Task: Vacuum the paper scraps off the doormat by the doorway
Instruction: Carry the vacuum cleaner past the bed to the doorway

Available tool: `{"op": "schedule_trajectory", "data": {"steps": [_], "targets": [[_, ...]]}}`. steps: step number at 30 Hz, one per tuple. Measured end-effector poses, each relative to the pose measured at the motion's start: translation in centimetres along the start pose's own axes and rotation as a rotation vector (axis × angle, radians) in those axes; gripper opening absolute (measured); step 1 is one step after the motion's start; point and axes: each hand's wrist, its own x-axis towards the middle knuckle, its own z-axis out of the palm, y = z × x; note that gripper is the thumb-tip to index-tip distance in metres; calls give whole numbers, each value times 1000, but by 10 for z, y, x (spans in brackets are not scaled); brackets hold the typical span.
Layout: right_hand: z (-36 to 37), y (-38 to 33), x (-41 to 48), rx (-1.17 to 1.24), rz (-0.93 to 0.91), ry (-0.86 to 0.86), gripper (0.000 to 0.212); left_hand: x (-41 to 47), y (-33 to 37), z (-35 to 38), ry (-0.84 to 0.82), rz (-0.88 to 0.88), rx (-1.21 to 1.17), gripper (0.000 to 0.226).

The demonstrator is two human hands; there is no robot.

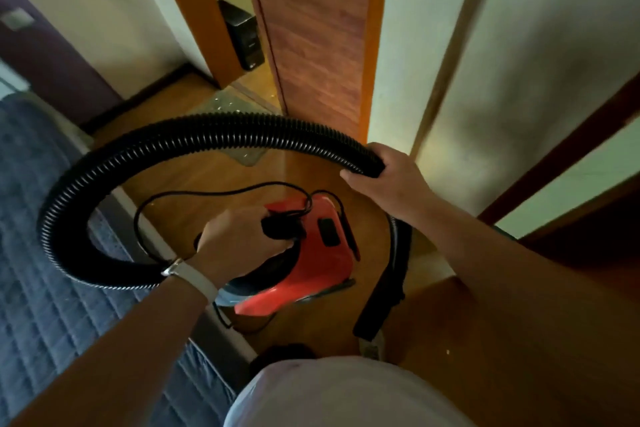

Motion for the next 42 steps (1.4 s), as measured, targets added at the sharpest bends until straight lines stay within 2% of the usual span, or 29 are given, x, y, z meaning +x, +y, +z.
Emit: {"op": "schedule_trajectory", "data": {"steps": [5, 10, 12, 18, 23, 31, 37, 42], "targets": [[1, -11, 60, 7, -103, -107, 22, 31, -4, -24, 29, -167, -110, 43], [16, -26, 124, -11, -131, -176, 20, 66, -30, -34, 75, -151, -155, 73], [29, -30, 148, 5, -135, -215, 18, 84, -43, -38, 67, -165, -137, 75], [75, -46, 244, -44, -100, -204, 18, 163, -106, -54, 23, -185, -114, 66], [128, -83, 322, -66, -71, -249, 16, 227, -177, -88, 54, -215, -161, 41], [213, -138, 426, -77, -137, -247, 15, 301, -288, -122, 41, -243, -146, 48], [264, -160, 497, -36, -143, -255, 20, 341, -352, -163, 19, -274, -150, 29], [315, -167, 562, -62, -168, -310, 24, 377, -394, -174, 3, -337, -158, 25]]}}
